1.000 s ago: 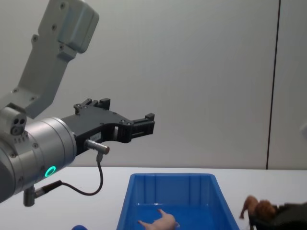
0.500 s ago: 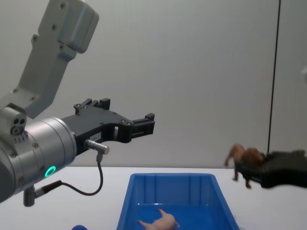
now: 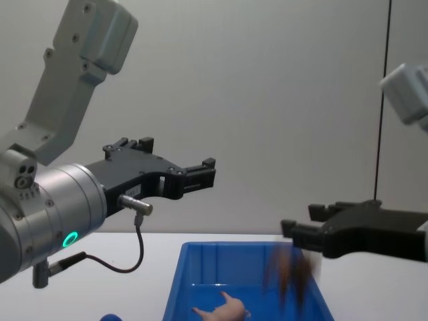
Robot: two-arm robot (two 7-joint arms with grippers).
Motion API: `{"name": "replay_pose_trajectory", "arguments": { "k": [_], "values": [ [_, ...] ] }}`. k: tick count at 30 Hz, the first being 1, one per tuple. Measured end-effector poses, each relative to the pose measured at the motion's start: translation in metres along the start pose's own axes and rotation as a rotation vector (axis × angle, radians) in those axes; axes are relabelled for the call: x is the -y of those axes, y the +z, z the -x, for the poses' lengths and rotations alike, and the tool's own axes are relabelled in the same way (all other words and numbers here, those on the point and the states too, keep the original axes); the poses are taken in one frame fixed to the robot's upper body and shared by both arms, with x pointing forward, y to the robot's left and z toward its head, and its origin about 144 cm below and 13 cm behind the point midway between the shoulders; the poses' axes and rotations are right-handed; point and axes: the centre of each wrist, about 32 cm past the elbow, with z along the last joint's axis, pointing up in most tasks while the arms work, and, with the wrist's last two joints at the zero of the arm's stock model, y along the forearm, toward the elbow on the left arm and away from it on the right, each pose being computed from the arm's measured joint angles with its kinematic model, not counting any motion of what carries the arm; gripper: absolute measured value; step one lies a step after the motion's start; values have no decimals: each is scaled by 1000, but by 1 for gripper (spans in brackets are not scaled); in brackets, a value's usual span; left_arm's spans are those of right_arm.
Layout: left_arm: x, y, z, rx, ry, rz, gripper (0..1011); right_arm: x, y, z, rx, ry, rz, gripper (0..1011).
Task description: Pick up the two dolls from the table and place them into the box.
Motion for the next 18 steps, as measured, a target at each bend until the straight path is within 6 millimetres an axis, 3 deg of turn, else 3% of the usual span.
{"name": "replay_pose_trajectory", "arguments": {
  "k": [8,12,18],
  "values": [
    [0,0,0,0,0,0,1003,-4,-4,6,-2,28,23,716],
    [0,0,0,0,0,0,1003,-3,-7,7,-5,29,30,869],
    [0,0,0,0,0,0,1003,3,-12,3,-15,16,40,1001]
  ]
}}
